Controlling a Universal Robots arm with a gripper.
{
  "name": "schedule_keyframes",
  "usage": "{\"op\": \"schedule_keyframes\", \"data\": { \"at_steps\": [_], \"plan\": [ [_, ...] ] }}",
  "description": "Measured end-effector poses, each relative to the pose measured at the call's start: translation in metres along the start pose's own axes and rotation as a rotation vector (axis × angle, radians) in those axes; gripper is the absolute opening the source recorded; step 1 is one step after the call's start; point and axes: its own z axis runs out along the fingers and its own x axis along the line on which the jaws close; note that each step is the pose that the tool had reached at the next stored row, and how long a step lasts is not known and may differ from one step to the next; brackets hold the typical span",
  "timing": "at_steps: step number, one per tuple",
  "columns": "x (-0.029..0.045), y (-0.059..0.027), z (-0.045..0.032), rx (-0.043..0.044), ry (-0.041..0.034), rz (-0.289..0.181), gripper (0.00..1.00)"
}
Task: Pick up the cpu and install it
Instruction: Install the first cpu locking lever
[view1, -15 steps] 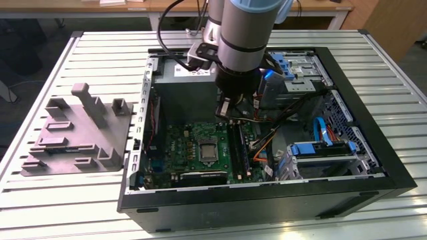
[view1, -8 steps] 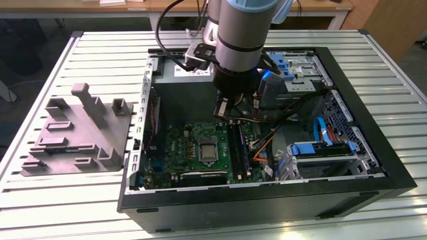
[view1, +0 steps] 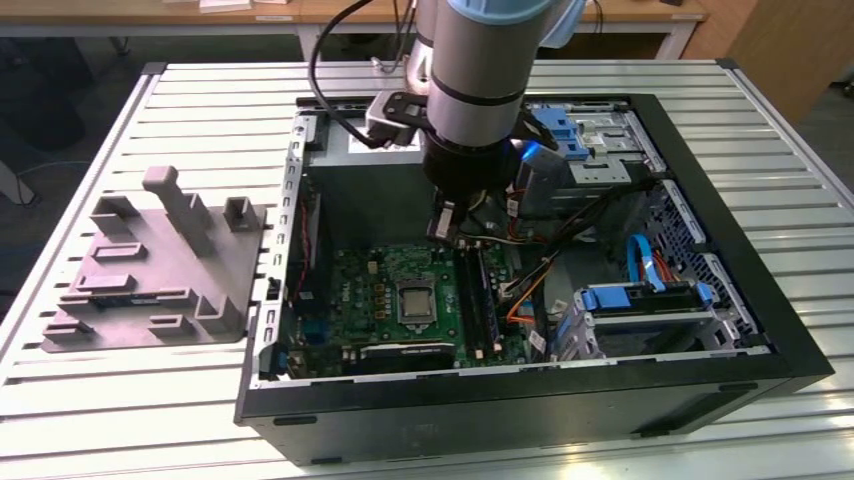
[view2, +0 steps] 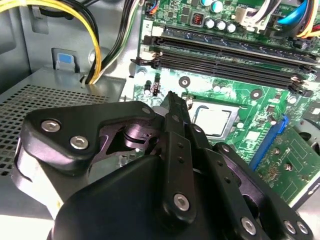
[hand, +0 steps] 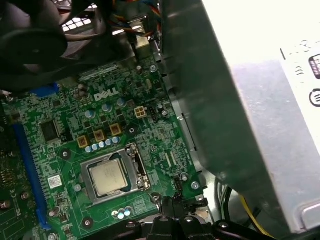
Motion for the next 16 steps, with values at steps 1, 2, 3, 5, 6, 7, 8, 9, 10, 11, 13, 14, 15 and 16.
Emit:
{"op": "schedule_keyframes", "data": {
  "at_steps": [1,2,3,5,6,7,8,9,10,11,13,14,15,16],
  "plan": [
    [0.0014,-0.0004,0.0,0.0001,-0.0025,-0.001,0.11],
    [0.0031,-0.001,-0.0001,-0.0001,-0.0046,-0.001,0.11],
    [0.0049,-0.0015,-0.0001,-0.0004,-0.0063,-0.001,0.11],
    [0.008,-0.0026,-0.0002,-0.0007,-0.008,-0.002,0.11],
    [0.0094,-0.003,-0.0002,-0.0007,-0.008,-0.003,0.11],
    [0.0107,-0.003,-0.0002,-0.0008,-0.008,-0.004,0.11],
    [0.0114,-0.0027,-0.0002,-0.0007,-0.0077,-0.009,0.11],
    [0.0117,-0.0024,-0.0001,-0.0008,-0.0073,-0.017,0.11],
    [0.0118,-0.0023,-0.0002,-0.0009,-0.0065,-0.028,0.11],
    [0.012,-0.0022,-0.0001,-0.0009,-0.0058,-0.04,0.11],
    [0.0123,-0.0018,-0.0001,-0.001,-0.0047,-0.06,0.11],
    [0.0127,-0.0017,-0.0001,-0.0007,-0.0043,-0.069,0.11],
    [0.0132,-0.0017,-0.0001,0.0001,-0.0041,-0.076,0.11],
    [0.0139,-0.0018,-0.0001,0.0013,-0.0041,-0.08,0.11]
  ]
}}
